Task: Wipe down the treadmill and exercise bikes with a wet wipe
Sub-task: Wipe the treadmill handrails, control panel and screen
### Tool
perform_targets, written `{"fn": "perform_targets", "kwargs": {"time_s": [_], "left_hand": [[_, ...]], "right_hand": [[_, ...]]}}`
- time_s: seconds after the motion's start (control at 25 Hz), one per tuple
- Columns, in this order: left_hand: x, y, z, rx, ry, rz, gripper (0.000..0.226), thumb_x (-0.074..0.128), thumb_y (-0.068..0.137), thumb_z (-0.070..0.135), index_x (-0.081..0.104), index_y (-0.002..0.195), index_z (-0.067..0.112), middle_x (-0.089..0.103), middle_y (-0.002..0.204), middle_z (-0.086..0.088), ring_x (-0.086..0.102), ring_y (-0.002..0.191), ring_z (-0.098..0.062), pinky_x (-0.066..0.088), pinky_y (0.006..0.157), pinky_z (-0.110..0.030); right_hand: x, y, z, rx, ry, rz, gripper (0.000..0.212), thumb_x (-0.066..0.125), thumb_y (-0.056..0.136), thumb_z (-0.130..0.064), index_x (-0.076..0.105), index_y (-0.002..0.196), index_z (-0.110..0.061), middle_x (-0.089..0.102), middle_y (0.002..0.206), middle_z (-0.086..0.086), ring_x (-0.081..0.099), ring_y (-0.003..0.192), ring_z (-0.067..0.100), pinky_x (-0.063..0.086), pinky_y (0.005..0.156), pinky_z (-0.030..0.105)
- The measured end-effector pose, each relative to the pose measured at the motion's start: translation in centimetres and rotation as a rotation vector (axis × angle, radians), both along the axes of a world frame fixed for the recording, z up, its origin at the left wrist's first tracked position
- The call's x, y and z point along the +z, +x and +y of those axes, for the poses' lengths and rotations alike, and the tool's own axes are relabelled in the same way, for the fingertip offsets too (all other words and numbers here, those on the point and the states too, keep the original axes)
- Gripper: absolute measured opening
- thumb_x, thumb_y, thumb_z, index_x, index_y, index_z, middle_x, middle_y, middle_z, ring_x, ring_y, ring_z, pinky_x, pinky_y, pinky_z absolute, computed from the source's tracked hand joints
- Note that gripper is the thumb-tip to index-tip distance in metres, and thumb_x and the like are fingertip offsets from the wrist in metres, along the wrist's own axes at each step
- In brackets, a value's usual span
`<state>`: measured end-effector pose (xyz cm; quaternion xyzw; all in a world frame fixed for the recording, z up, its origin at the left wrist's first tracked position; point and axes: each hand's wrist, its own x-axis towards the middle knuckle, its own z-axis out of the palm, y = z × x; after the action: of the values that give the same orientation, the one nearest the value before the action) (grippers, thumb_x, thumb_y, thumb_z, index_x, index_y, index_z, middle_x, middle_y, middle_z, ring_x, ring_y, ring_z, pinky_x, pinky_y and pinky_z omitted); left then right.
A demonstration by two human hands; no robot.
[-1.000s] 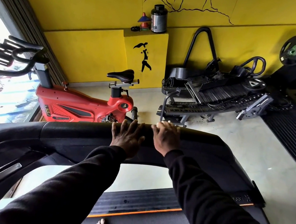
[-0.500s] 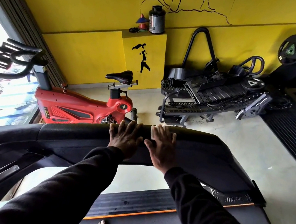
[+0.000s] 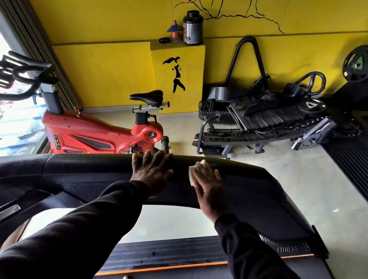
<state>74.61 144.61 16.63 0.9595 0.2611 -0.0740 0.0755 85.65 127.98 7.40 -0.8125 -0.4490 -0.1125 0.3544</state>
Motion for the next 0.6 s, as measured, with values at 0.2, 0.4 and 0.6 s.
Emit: {"fn": "perform_targets", "kwargs": {"time_s": [0.2,0.4,0.6], "left_hand": [[0.2,0.9,-0.7,-0.065,-0.022,-0.027,0.053,0.029,0.105,0.04,0.011,0.155,0.038,0.004,0.165,0.008,-0.004,0.15,-0.031,-0.008,0.116,-0.061],[0.1,2.8,-2.1,-0.169,-0.029,-0.021,0.053,0.03,0.106,0.036,0.012,0.156,0.035,0.005,0.165,0.009,-0.001,0.151,-0.026,-0.008,0.118,-0.055],[-0.1,4.1,-2.0,-0.25,0.067,0.022,0.055,0.025,0.106,0.043,0.009,0.157,0.031,0.003,0.165,0.009,0.005,0.151,-0.024,0.001,0.119,-0.052]], "right_hand": [[1.1,0.7,1.2,-0.299,0.092,0.238,0.05,0.029,0.099,-0.034,0.062,0.128,-0.01,0.055,0.139,0.013,0.043,0.136,0.032,0.034,0.11,0.057],[-0.8,1.3,0.1,-0.008,0.084,-0.002,0.043,0.043,0.092,-0.003,0.057,0.133,-0.008,0.052,0.141,0.013,0.043,0.135,0.03,0.031,0.112,0.052],[1.2,2.3,0.8,-0.379,0.14,0.302,0.051,0.038,0.085,0.006,0.062,0.127,-0.007,0.056,0.138,0.013,0.042,0.136,0.031,0.031,0.112,0.057]]}}
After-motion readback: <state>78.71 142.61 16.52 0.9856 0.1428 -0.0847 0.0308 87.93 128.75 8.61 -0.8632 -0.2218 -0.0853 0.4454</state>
